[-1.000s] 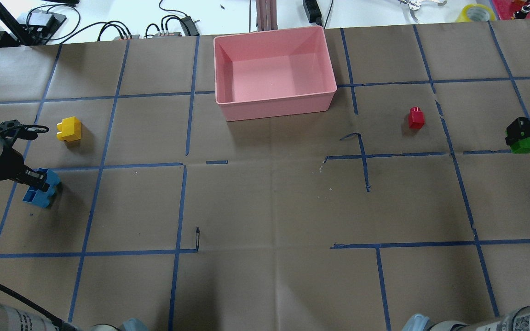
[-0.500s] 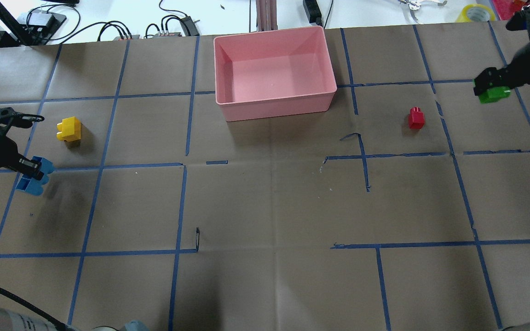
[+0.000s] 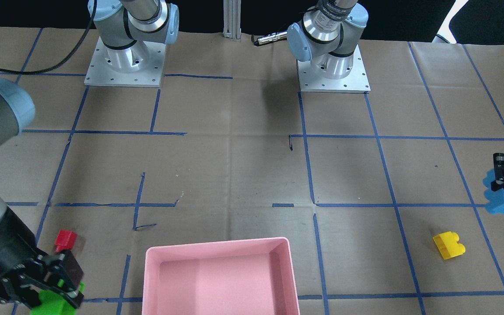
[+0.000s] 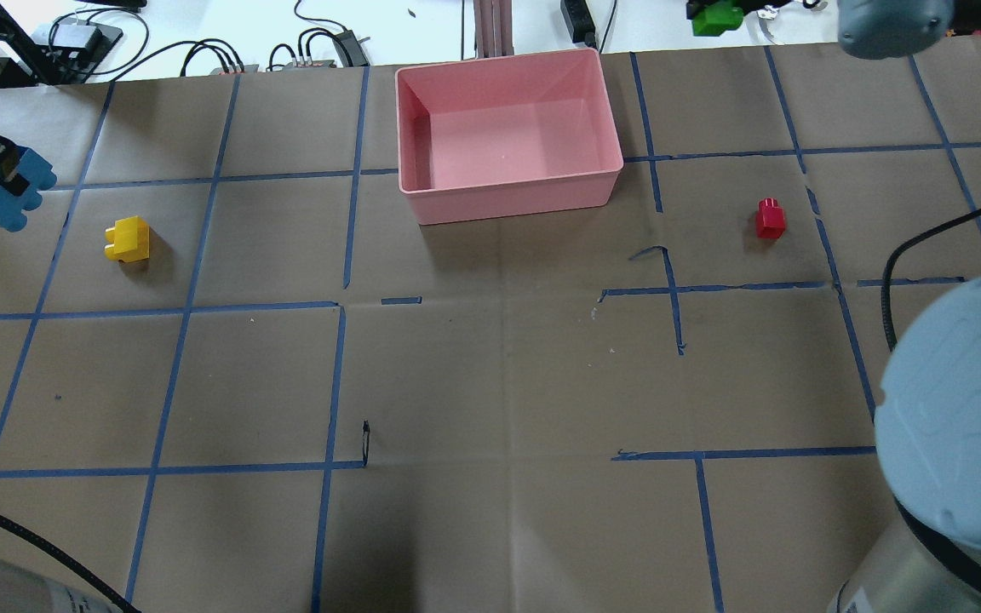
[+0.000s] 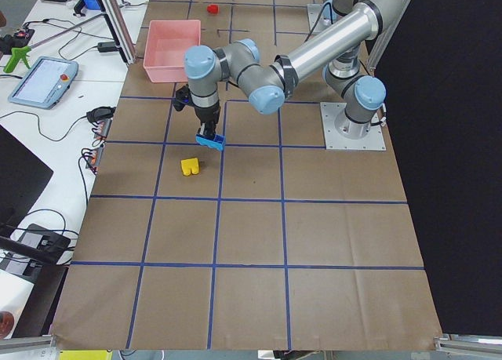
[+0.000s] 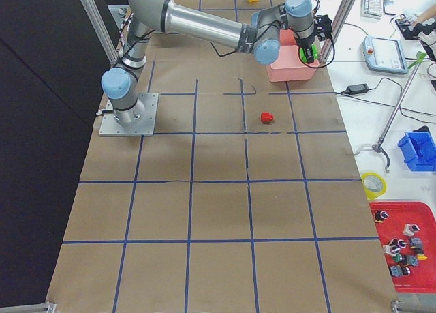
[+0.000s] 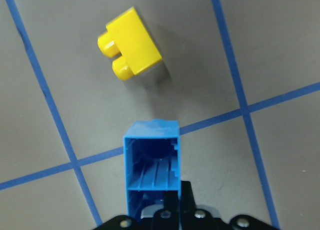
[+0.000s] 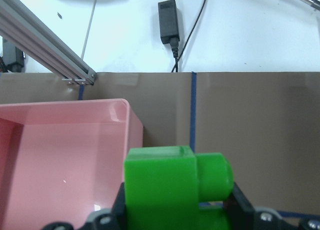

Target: Put all blocks into box

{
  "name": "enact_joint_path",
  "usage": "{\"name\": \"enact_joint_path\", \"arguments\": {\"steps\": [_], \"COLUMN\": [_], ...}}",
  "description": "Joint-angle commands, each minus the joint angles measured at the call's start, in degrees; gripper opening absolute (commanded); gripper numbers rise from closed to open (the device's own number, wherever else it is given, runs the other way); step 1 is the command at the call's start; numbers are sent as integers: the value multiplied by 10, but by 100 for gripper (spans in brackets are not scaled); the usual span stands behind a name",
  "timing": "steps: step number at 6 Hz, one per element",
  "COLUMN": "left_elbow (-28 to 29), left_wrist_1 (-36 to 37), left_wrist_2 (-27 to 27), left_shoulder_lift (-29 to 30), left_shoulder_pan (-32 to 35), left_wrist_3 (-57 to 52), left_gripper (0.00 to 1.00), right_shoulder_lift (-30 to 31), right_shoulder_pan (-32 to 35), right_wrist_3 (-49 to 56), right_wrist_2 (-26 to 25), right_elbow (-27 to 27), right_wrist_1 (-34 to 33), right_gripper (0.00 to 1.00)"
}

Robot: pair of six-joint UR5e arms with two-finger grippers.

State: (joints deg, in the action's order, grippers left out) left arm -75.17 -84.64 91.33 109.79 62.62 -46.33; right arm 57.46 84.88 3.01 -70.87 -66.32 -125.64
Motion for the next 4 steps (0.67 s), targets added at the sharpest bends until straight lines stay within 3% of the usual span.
{"name": "enact_joint_path", "arguments": {"steps": [1, 2, 3, 4], "left_elbow": [69, 87, 96, 110], "left_wrist_1": [-13, -15, -15, -14], "left_wrist_2": [-4, -7, -21, -55], "left_shoulder_lift": [33, 45, 56, 74], "left_shoulder_pan": [77, 126, 164, 192], "left_wrist_3": [144, 239, 335, 422], "left_gripper": [0, 0, 0, 0], "right_shoulder_lift": [-113, -134, -139, -138], "right_shoulder_pan": [89, 113, 117, 124], "right_wrist_3": [-155, -196, -196, -198], "right_wrist_2": [21, 21, 21, 14], "right_elbow": [130, 128, 121, 117], "right_wrist_1": [-7, -28, -40, -27], "right_gripper": [8, 11, 99, 100]}}
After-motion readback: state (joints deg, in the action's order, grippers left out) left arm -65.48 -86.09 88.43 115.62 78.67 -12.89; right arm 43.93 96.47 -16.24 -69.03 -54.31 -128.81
